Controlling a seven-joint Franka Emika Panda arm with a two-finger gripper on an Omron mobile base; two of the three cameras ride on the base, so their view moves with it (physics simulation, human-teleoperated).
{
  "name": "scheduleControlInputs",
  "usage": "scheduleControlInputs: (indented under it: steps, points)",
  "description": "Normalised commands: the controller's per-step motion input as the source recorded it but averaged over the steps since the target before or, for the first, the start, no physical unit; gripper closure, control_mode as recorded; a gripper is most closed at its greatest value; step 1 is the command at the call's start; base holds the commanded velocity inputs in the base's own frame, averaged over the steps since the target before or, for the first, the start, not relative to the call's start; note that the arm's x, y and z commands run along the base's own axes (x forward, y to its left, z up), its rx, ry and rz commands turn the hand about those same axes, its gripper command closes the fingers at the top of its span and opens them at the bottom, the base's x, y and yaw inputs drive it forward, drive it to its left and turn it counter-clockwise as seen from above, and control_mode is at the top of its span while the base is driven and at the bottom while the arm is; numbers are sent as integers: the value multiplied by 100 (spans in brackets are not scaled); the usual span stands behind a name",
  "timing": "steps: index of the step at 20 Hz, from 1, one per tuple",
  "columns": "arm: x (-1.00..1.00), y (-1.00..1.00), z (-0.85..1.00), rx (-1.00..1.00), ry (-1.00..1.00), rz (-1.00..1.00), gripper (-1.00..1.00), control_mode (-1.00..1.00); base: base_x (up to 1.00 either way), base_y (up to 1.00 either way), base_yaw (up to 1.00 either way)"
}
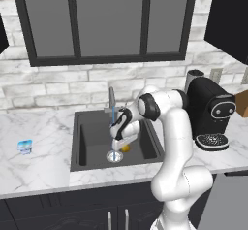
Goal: Turn on the sink faucet. Then move the lemon from the counter to the sink. Turn off the sink. Move the vegetable from the sink to the pot next to the stove. Finally move the pot to the rear left burner.
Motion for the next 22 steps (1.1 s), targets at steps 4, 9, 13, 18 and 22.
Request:
scheduleControlInputs:
  steps: [4, 9, 13, 18, 22]
  points:
    - [6, 1, -19, 0, 3, 0, 100, -100, 0, 0, 0]
    - [6, 0, -28, 0, 0, 0, 100, -100, 0, 0, 0]
    - [4, 3, -30, 0, 0, 0, 100, -100, 0, 0, 0]
    - [0, 1, -6, 0, 0, 0, -100, -100, 0, 0, 0]
    - [0, 0, 0, 0, -3, 0, -100, -100, 0, 0, 0]
